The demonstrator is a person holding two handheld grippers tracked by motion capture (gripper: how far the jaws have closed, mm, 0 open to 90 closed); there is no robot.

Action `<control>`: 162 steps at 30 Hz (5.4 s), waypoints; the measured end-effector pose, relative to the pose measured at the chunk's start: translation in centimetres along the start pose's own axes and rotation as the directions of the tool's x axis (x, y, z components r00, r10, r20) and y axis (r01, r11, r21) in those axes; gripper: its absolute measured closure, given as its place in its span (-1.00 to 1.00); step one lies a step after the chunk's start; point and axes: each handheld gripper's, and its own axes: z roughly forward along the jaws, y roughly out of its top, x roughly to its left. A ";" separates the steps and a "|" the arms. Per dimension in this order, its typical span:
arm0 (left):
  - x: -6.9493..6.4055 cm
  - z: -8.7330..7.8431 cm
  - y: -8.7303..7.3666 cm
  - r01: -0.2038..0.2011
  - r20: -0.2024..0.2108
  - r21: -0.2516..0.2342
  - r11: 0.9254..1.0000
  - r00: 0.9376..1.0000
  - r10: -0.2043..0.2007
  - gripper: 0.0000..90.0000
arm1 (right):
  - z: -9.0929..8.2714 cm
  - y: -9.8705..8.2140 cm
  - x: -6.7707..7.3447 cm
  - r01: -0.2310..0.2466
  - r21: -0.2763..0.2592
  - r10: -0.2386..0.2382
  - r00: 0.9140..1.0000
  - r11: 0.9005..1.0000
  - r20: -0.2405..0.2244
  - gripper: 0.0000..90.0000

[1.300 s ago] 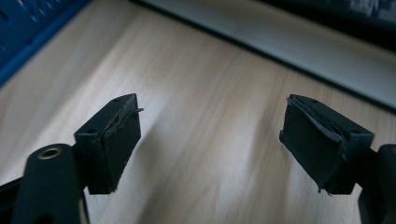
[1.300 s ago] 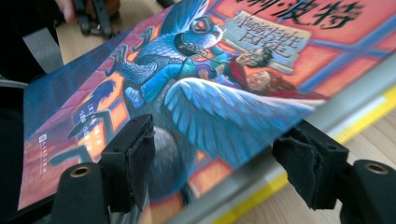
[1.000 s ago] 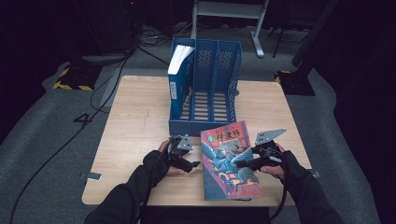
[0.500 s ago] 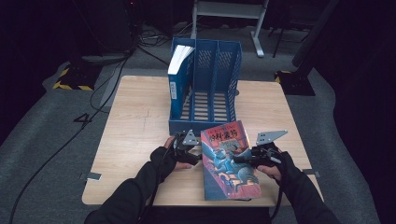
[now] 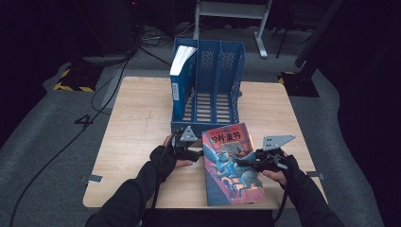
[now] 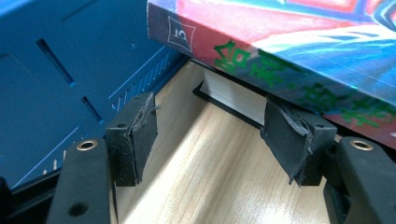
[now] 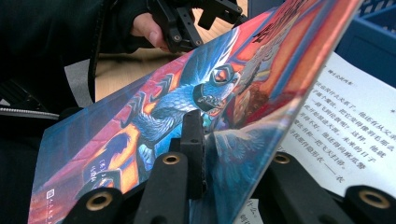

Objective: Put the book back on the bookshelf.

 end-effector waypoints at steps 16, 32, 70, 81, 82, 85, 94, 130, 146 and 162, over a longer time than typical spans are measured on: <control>-0.6 -3.4 3.4 -0.017 0.065 -0.151 0.988 0.998 0.027 0.39 | -2.0 1.5 2.4 0.116 -0.116 -0.109 0.992 0.986 0.066 0.76; -1.6 -3.7 6.1 -0.053 0.140 -0.159 0.986 0.987 0.075 0.86 | -4.4 2.0 3.7 0.113 -0.151 -0.100 0.991 0.982 0.092 0.75; -3.7 -7.2 11.7 -0.099 0.136 -0.333 0.938 0.979 0.152 0.96 | -4.2 1.9 3.5 0.214 -0.239 -0.149 0.954 0.947 0.261 0.87; -5.0 -8.4 10.8 -0.116 0.098 -0.356 0.927 0.982 0.160 0.75 | -4.7 1.4 4.7 0.281 -0.246 -0.219 0.942 0.928 0.253 0.90; -5.2 -8.4 10.9 -0.129 0.100 -0.353 0.927 0.979 0.175 0.75 | -4.6 1.4 4.7 0.281 -0.248 -0.218 0.942 0.927 0.253 0.90; -5.5 -8.3 12.0 -0.158 0.123 -0.349 0.924 0.970 0.212 0.88 | -4.5 1.4 4.8 0.297 -0.250 -0.232 0.938 0.922 0.257 0.89; -5.7 -9.1 13.2 -0.202 0.136 -0.352 0.914 0.955 0.263 0.89 | -4.1 1.8 4.8 0.318 -0.259 -0.225 0.916 0.912 0.333 0.91; -7.5 -10.4 5.1 -0.162 -0.028 -0.211 0.964 0.987 0.160 -0.30 | -5.1 0.9 6.8 0.365 -0.256 -0.285 0.910 0.895 0.300 0.94; -9.9 -7.7 5.9 -0.168 0.096 -0.230 0.958 0.976 0.195 -0.10 | -5.1 0.9 7.3 0.372 -0.246 -0.295 0.908 0.895 0.299 0.93; -9.3 -7.1 10.1 -0.134 0.132 -0.385 0.913 0.971 0.198 0.11 | -6.8 -0.4 6.6 0.345 -0.224 -0.254 0.900 0.911 0.353 0.72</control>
